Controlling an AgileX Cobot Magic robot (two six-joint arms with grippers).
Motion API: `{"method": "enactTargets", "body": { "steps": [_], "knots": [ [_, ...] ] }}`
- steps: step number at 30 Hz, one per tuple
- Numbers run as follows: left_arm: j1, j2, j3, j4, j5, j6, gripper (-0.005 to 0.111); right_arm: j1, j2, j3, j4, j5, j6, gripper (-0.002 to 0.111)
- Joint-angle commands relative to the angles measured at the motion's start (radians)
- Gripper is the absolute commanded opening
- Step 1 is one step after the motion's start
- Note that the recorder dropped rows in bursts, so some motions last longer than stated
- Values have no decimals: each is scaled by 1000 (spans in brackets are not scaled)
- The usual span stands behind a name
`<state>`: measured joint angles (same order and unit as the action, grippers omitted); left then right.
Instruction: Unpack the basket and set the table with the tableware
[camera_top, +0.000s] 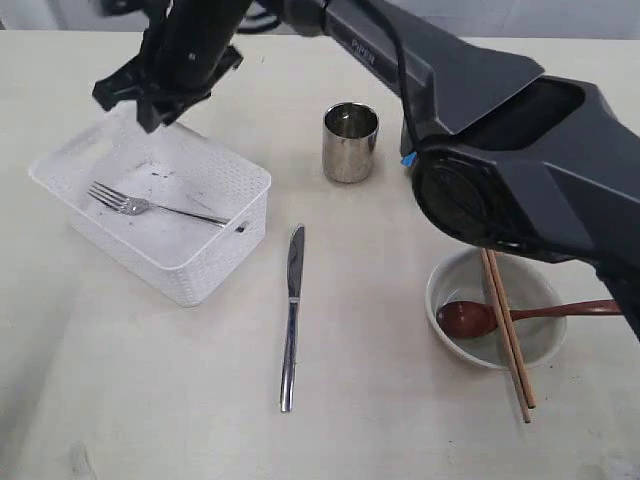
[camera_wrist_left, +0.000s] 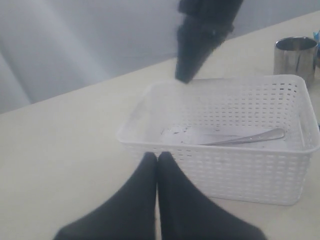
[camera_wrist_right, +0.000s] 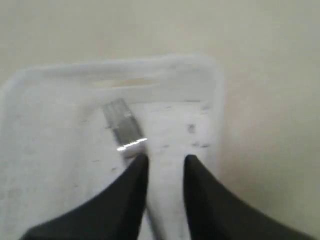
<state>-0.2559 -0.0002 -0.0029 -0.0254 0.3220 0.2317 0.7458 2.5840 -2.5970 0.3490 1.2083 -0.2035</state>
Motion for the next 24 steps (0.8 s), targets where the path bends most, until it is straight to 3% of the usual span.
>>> {"method": "enactTargets", "body": {
  "steps": [1,7,13,19,24],
  "knots": [
    [-6,0,3,-6,1,-4,0,-11,-53,-77,-169,13,77,62],
    [-6,0,3,-6,1,-4,0,-11,-69,-67,-223,13,88,45],
    [-6,0,3,-6,1,-4,0,2,-149,117,-224,13,93,60],
    [-6,0,3,-6,1,-4,0,-5,-278,414,-231,13,56,60],
    [-6,0,3,-6,1,-4,0,-3,-274,447,-249,13,8,60]
  ]
}}
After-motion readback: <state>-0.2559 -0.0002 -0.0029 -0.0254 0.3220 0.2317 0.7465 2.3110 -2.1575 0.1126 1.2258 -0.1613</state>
